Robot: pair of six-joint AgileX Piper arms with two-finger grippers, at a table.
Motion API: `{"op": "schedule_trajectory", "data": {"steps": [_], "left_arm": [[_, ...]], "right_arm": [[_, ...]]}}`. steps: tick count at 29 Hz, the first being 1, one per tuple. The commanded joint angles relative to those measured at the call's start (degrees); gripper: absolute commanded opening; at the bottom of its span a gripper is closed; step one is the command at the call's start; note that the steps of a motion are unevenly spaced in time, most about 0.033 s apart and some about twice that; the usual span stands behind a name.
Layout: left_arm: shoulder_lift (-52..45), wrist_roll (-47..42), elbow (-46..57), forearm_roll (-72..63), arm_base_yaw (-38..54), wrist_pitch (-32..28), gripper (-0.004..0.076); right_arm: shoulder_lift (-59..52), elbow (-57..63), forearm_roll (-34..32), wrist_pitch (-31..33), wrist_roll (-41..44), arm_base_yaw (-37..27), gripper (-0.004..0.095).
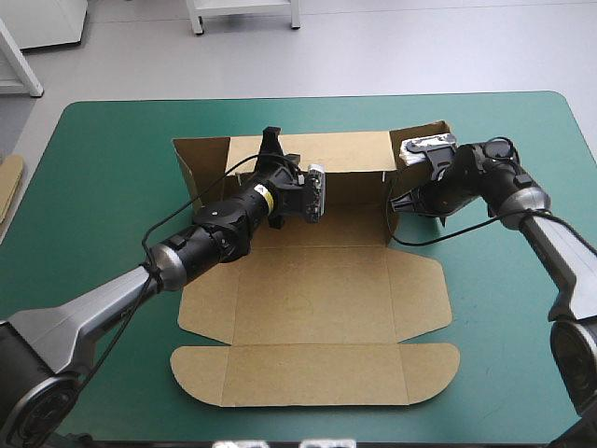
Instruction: Fold the box
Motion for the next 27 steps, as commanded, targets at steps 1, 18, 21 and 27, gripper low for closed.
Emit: {"op": "schedule_trajectory", "data": {"steps": [1, 18, 21, 27], "left_arm": [[-1.91, -1.48, -1.33, -1.16, 0.03, 0.23, -0.0009], [-1.91, -1.48, -1.33, -1.16, 0.03, 0.23, -0.0009], [-1.91, -1.36, -1.33, -1.16, 0.03, 0.23, -0.0009], [-1.91, -0.95, -1.33, -1.16, 0.03, 0.23, -0.0009]], "right_arm": [[-3.31, -1.53, -0.02, -1.51, -0.41, -0.38, -0.0019], [-3.31, -1.53, -0.02, -1.3, -0.41, -0.38, -0.0019], [-3.31, -1.53, -0.02, -1.3, -0.41, -0.38, -0.0019], [-4.13, -1.53, 0.38, -0.63, -0.82, -0.38, -0.0019]]}}
